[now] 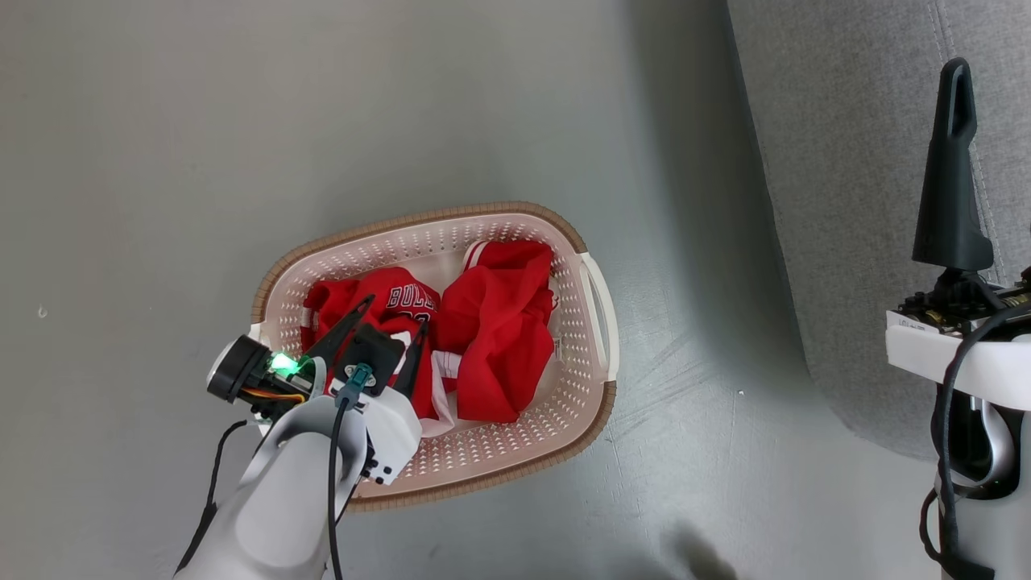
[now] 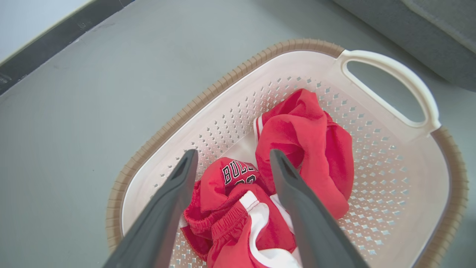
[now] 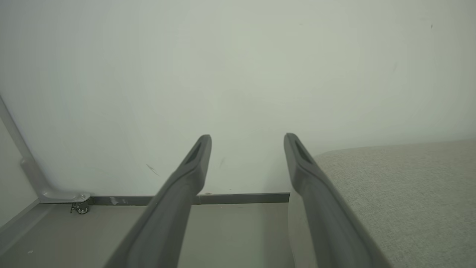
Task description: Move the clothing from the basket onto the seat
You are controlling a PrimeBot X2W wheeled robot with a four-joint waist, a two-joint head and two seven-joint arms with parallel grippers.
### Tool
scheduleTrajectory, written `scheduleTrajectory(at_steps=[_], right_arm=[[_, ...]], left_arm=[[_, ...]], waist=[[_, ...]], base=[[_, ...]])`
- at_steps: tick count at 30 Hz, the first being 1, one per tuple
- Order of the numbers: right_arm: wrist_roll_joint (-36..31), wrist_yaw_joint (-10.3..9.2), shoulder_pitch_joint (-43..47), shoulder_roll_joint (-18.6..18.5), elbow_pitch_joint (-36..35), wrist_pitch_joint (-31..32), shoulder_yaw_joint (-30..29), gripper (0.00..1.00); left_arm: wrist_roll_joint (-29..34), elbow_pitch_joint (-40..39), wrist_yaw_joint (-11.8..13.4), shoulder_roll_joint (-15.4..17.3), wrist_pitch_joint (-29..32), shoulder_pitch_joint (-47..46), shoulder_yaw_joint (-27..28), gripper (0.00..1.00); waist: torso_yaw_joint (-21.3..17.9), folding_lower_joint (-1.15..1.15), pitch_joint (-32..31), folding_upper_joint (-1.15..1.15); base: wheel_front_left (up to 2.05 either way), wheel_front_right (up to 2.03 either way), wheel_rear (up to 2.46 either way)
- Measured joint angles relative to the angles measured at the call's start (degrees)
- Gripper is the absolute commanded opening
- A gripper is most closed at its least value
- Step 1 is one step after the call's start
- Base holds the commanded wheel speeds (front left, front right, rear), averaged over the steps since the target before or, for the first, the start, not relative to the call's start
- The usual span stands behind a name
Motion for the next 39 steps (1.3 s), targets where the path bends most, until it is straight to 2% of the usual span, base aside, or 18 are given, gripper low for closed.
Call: scheduleTrajectory(at_steps=[23,39], right_arm=[[0.1,0.0,-1.2,0.0,0.1,0.0,0.3,1.0],[0.2,0.0,-1.2,0.0,1.0,-0.6,0.4,1.0]], left_arm=[[2.2,4.8,-0.4,0.1,1.9,-2.2,-2.7,1.0],[5.3,9.0,-1.4,0.4,6.4,-3.4,-6.1,1.0]], waist=[[-0.2,0.0,2.4,0.0],[-1.0,0.0,2.4,0.0]], base=[[0.0,0.0,0.0],[0.0,0.0,0.0]])
